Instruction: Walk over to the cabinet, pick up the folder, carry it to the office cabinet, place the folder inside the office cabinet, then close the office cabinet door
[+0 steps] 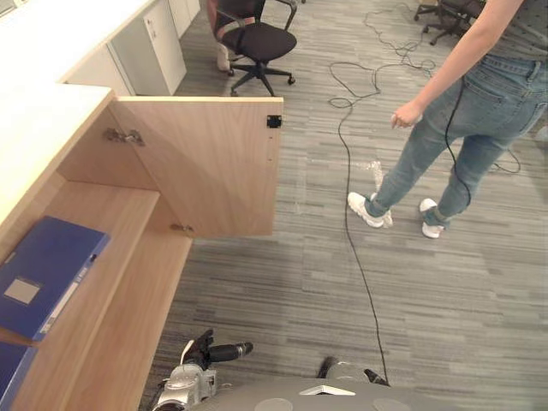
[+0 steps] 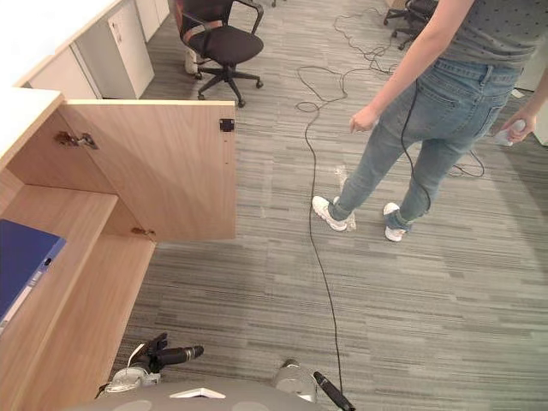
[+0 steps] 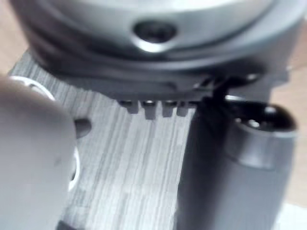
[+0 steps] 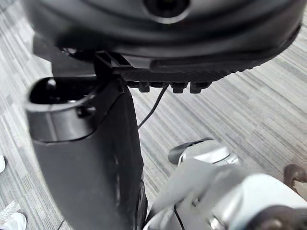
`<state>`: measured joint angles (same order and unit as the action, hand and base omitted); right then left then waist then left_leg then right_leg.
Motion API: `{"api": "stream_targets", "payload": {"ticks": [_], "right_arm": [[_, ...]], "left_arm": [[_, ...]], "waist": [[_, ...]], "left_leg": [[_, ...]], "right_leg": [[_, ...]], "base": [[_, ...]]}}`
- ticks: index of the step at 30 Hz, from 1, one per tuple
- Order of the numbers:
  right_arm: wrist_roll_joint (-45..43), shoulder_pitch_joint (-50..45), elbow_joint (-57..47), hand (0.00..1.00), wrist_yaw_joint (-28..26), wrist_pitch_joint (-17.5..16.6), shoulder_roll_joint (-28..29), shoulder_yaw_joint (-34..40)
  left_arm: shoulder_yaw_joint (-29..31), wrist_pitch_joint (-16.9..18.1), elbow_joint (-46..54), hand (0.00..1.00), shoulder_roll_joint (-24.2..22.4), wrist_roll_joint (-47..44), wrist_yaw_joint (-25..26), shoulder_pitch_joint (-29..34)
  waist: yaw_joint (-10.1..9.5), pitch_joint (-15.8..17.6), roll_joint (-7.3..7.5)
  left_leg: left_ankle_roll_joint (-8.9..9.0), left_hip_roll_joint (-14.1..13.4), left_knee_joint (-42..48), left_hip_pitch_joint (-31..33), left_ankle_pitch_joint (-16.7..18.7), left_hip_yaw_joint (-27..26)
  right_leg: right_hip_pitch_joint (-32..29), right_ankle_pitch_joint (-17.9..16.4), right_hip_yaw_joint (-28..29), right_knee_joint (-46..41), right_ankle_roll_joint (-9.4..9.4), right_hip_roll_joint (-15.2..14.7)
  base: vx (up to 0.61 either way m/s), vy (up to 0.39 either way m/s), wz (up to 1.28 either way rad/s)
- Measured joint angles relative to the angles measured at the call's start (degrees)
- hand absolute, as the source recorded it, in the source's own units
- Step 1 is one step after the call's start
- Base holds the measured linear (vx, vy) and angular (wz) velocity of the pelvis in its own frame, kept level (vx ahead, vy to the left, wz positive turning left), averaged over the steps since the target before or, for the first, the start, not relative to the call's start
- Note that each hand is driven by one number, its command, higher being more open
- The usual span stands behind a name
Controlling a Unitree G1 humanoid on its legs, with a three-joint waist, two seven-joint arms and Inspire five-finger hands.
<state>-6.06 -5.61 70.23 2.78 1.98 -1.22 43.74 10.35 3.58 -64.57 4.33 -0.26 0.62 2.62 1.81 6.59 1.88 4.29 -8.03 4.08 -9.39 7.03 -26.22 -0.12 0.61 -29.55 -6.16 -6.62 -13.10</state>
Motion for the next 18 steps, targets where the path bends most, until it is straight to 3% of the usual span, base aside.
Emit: {"api": "stream_targets", "payload": {"ticks": [3,8,14,18], "right_arm": [[-1.4,0.1,0.4,1.0,0.0,-0.2,0.3,-0.3],[-4.2,0.5,0.4,1.0,0.1,-0.3,0.4,0.9],[-11.5,2.0,1.0,1.0,0.3,-0.5,0.4,7.7],[-22.1,2.6,1.0,1.0,-2.1,-1.5,0.4,6.5]], "left_arm": [[4.0,0.0,0.5,1.0,0.1,-2.2,1.4,0.9],[6.7,0.0,1.2,1.0,0.3,-4.1,1.9,2.3],[8.7,-0.1,1.2,1.0,0.3,-4.4,1.7,3.1],[8.6,-0.1,1.5,1.0,0.3,-4.7,1.2,3.8]], "waist": [[-0.3,-0.1,0.09],[-0.36,-0.2,-0.1],[-0.27,-0.2,-0.04],[-0.27,-0.2,-0.24]], "left_leg": [[0.7,-1.2,0.3,0.2,-0.4,0.2],[1.48,-1.5,-0.5,0.9,-0.9,1.4],[1.85,-1.2,-0.9,0.5,-0.6,2.5],[2.2,-0.7,-1.4,-0.6,-0.1,3.0]], "right_leg": [[2.8,3.1,-0.1,6.5,0.63,3.0],[3.6,5.3,-0.4,10.6,1.6,4.9],[3.9,5.8,-0.4,10.7,1.67,5.0],[4.7,6.0,-0.3,11.0,1.33,4.8]], "base": [[-0.07,-0.101,-0.06],[-0.07,-0.046,0.0],[-0.05,0.026,0.01],[-0.06,0.038,0.0]]}}
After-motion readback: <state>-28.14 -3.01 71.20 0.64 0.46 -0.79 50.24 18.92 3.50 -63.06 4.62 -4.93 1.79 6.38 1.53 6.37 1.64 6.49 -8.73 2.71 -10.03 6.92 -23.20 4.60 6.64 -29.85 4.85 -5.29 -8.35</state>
